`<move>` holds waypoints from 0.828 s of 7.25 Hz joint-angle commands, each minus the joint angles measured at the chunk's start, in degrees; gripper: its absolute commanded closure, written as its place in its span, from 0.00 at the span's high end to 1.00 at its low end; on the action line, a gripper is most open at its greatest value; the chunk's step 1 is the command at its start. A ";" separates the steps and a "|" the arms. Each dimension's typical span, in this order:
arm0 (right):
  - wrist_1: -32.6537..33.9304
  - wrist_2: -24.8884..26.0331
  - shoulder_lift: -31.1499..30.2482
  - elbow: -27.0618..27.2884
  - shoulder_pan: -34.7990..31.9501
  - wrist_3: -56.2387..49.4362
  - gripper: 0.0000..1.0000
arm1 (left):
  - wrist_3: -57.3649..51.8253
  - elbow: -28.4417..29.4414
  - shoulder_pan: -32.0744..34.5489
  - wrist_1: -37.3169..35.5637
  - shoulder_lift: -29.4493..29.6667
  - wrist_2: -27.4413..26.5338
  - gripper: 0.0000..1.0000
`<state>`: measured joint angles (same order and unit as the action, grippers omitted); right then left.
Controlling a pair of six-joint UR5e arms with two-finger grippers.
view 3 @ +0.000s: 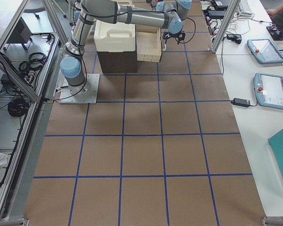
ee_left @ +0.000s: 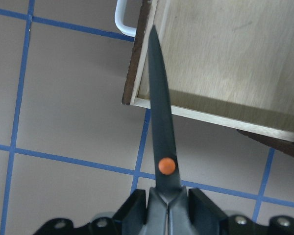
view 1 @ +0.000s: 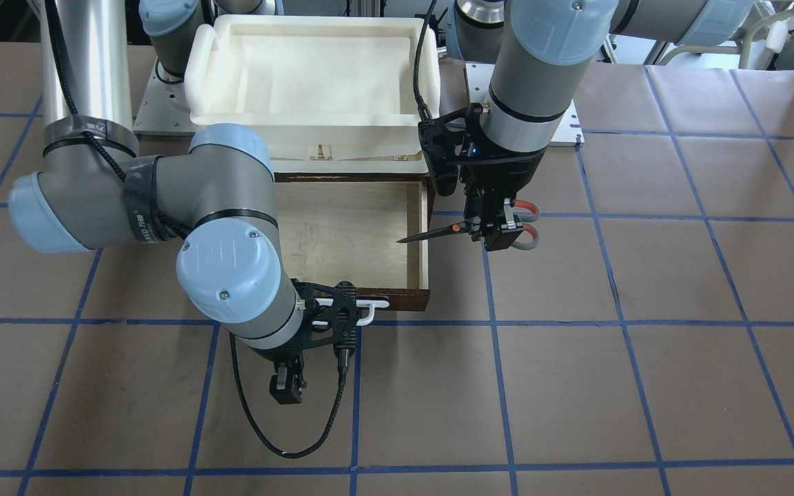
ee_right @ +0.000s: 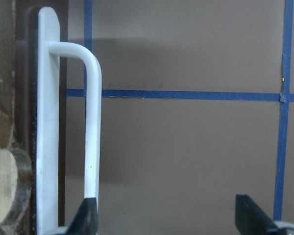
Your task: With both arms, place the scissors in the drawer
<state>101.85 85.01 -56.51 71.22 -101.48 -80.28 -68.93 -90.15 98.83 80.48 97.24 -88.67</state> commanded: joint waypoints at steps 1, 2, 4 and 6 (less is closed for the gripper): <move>-1.11 -0.28 -2.10 -0.38 3.10 -1.28 1.00 | 2.13 0.06 0.83 0.02 0.15 -0.10 0.00; -4.17 -0.55 -4.12 -0.38 6.09 -1.37 1.00 | 2.83 0.06 1.18 -0.06 0.23 -0.27 0.00; -7.26 0.23 -9.82 0.58 13.89 -1.37 1.00 | 3.19 0.15 3.02 0.02 0.67 0.34 0.00; -9.64 1.46 -13.00 3.82 21.82 -1.29 1.00 | 8.18 1.55 8.46 -0.06 2.94 0.34 0.00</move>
<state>93.37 85.40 -67.32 73.09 -84.08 -81.68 -63.22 -89.46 104.55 80.48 98.82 -88.44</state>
